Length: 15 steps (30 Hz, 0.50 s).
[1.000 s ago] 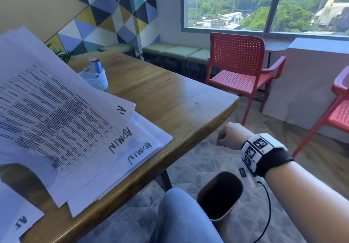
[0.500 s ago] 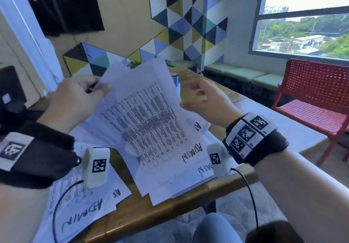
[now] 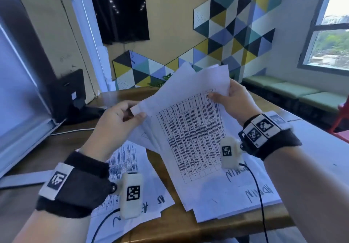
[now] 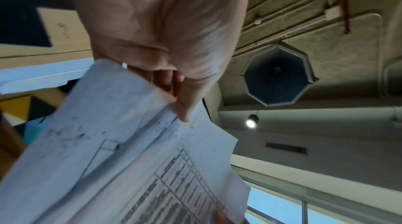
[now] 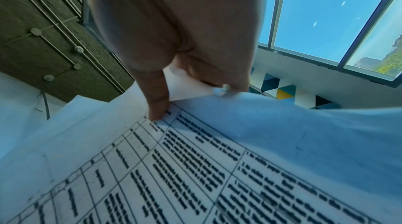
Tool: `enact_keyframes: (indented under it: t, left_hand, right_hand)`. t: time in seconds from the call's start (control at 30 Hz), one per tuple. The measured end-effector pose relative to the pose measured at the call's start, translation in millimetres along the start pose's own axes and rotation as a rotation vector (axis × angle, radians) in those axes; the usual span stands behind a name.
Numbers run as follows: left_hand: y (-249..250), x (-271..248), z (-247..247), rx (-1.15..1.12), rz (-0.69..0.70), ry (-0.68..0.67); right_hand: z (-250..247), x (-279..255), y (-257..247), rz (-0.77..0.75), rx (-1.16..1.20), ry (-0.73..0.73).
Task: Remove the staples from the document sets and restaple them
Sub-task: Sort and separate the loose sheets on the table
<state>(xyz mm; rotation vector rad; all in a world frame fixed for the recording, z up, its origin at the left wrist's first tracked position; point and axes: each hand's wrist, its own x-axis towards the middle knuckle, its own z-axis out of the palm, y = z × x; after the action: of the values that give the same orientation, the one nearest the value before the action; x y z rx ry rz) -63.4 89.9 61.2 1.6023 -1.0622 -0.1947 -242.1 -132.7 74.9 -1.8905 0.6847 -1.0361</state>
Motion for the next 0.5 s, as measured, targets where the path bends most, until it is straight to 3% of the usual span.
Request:
enact_keyframes:
  t: [0.1,0.17,0.27,0.3,0.37,0.43,0.5]
  left_hand:
    - [-6.9,-8.6,7.0,-0.02,-0.019,0.048]
    - [-8.2,-9.6,12.1,-0.033,0.026,0.106]
    - [-10.5,-7.6,18.9,-0.044,0.061,0.137]
    - [-10.4,-8.0,21.4,-0.057,0.059,0.127]
    - [-6.5,-10.1,26.6,-0.079,0.055,0.112]
    - [-2.8,-14.1,31.0,-0.078,0.066,0.105]
    - [-0.3,-17.6,34.0,-0.031,0.101,0.086]
  right_hand:
    - [8.0,5.4,3.2,0.037,-0.026,0.0]
    - [16.3,2.1,1.0,0.044,-0.078,0.123]
    - [28.8,-16.5,-10.9,-0.132,-0.152,0.397]
    - [32.3,-23.1,-15.8,-0.198,-0.166,0.416]
    - [39.7,-34.7,-27.9,-0.185,-0.178,0.232]
    - [50.4,-45.2,-35.2,-0.055,-0.143,-0.07]
    - [60.6,-51.2,-38.0,0.084,-0.014,-0.216]
